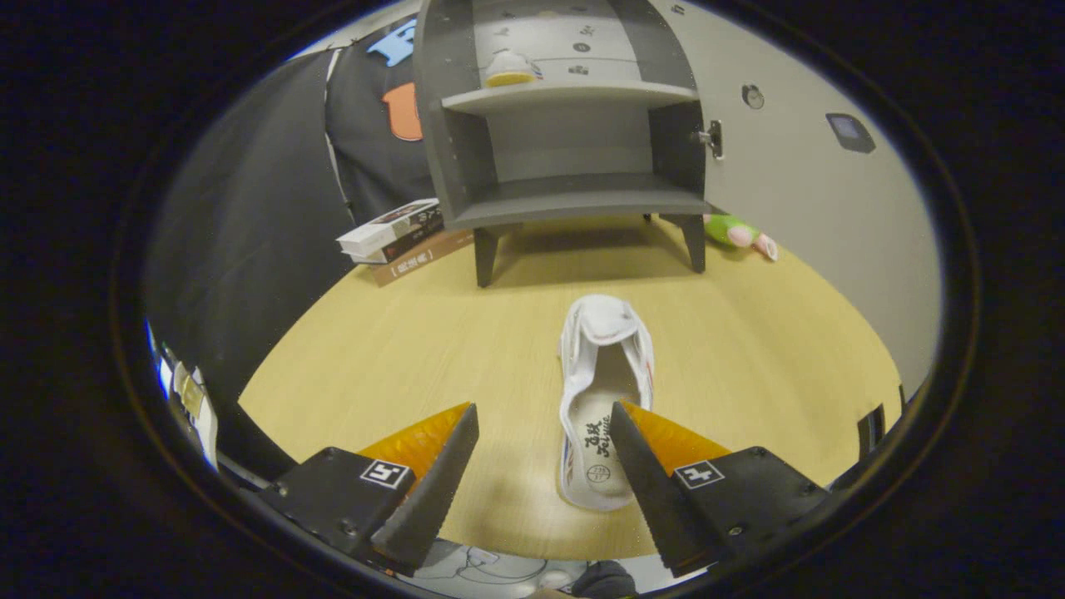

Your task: Open the shoe cabinet door, grab the shoes and put them into the shoe cabinet, then close the shoe cabinet door.

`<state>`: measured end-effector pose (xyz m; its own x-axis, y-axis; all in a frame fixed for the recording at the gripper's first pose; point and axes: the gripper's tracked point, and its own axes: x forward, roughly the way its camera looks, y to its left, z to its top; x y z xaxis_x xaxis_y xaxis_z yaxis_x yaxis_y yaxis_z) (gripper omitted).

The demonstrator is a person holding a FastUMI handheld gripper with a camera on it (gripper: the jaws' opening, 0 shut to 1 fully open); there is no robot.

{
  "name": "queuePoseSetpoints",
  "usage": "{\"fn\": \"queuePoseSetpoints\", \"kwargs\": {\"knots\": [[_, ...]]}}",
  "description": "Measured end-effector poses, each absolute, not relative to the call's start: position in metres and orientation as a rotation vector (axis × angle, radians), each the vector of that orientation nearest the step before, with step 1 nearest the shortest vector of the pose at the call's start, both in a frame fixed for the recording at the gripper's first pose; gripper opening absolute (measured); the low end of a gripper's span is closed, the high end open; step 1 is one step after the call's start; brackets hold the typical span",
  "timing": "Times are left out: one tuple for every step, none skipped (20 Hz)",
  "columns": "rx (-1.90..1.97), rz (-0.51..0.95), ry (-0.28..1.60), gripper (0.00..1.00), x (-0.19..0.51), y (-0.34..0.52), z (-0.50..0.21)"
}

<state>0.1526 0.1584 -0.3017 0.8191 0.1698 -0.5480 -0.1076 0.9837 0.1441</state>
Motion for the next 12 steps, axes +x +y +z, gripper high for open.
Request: {"fn": "queuePoseSetpoints", "kwargs": {"knots": [[0.097, 0.132, 0.601, 0.99, 0.157, 0.157, -0.306], [0.082, 0.121, 0.609, 0.99, 0.160, 0.156, -0.308], [0.070, 0.109, 0.615, 0.99, 0.165, 0.154, -0.313], [0.067, 0.099, 0.616, 0.99, 0.169, 0.153, -0.314], [0.078, 0.093, 0.604, 0.99, 0.172, 0.152, -0.312], [0.085, 0.089, 0.596, 0.99, 0.180, 0.157, -0.314], [0.083, 0.087, 0.598, 0.99, 0.185, 0.159, -0.318], [0.085, 0.098, 0.594, 0.99, 0.193, 0.164, -0.319], [0.081, 0.101, 0.592, 0.99, 0.198, 0.166, -0.320], [0.075, 0.102, 0.584, 0.99, 0.204, 0.166, -0.321], [0.071, 0.101, 0.578, 0.99, 0.207, 0.166, -0.321], [0.063, 0.102, 0.578, 0.99, 0.211, 0.164, -0.322]]}}
